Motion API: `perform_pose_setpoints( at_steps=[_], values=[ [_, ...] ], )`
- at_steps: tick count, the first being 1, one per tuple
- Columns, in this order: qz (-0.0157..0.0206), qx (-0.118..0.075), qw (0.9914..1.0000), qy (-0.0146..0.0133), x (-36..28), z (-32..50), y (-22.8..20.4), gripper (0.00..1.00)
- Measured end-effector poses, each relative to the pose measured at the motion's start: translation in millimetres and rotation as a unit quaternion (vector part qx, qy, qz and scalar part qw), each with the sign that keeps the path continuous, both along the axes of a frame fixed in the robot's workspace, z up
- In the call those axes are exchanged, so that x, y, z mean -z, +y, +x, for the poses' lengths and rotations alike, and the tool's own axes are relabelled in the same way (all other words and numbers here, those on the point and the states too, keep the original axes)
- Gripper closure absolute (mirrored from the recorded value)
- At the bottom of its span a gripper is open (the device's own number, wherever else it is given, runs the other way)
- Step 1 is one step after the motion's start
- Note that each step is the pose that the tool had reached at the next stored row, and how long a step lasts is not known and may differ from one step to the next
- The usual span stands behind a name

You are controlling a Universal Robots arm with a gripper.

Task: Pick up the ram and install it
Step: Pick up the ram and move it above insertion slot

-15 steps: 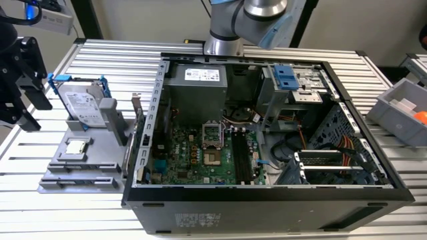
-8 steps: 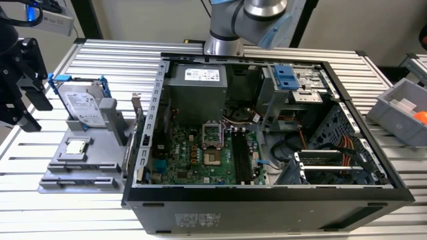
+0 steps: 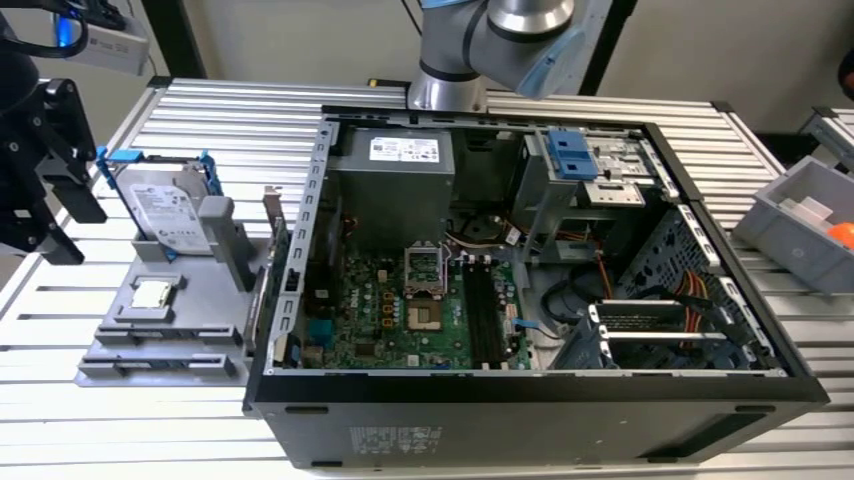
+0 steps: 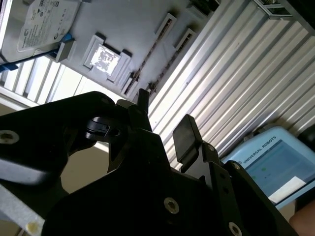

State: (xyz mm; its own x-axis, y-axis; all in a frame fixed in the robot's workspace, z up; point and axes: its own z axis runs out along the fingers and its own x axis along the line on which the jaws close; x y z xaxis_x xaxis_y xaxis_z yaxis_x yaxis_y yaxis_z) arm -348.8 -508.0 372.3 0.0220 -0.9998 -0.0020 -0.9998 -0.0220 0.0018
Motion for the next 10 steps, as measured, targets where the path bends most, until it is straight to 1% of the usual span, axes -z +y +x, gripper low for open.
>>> perform_pose_setpoints(
  at_steps=[10],
  values=[
    [0.0000, 0.000, 1.00000, 0.0000, 2.9, 0.0, 0.0, 0.00]
  ],
)
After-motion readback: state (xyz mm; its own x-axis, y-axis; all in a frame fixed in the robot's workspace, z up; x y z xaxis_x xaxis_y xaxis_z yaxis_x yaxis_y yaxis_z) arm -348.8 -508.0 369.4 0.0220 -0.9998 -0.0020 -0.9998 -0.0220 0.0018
